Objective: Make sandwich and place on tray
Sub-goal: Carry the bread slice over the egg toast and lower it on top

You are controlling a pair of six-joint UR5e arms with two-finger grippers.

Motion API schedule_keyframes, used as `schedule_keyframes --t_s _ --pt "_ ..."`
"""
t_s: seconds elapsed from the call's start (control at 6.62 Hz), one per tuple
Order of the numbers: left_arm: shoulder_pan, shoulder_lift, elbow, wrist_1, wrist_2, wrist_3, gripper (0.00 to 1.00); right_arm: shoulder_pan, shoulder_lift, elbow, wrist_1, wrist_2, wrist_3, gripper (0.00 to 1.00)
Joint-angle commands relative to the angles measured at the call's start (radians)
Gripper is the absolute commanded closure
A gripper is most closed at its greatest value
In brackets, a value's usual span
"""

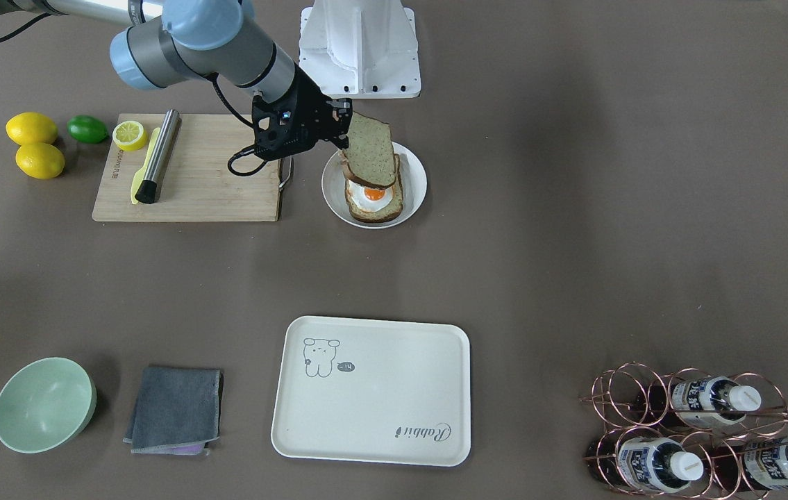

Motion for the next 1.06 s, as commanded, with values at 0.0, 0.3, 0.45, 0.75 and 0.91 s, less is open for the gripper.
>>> schedule_keyframes --t_s 0.0,0.3,0.45,0.75,0.91 --pt "0.0 0.005 -0.005 0.0 0.0 0.0 0.03 -0.012 0.016 -0.082 0.082 -0.002 0.0 1.0" --pt "0.0 0.005 -0.01 0.0 0.001 0.0 0.03 -0.029 0.022 -0.109 0.087 -0.01 0.0 1.0" --pt "0.0 0.005 -0.01 0.0 0.001 0.0 0.03 -0.032 0.02 -0.109 0.087 -0.017 -0.001 1.0" --pt "0.0 0.006 -0.011 0.0 0.001 0.0 0.03 -0.034 0.02 -0.114 0.087 -0.017 -0.001 1.0" --pt "0.0 0.005 -0.011 0.0 0.001 0.0 0.03 -0.032 0.017 -0.114 0.087 -0.017 -0.003 0.99"
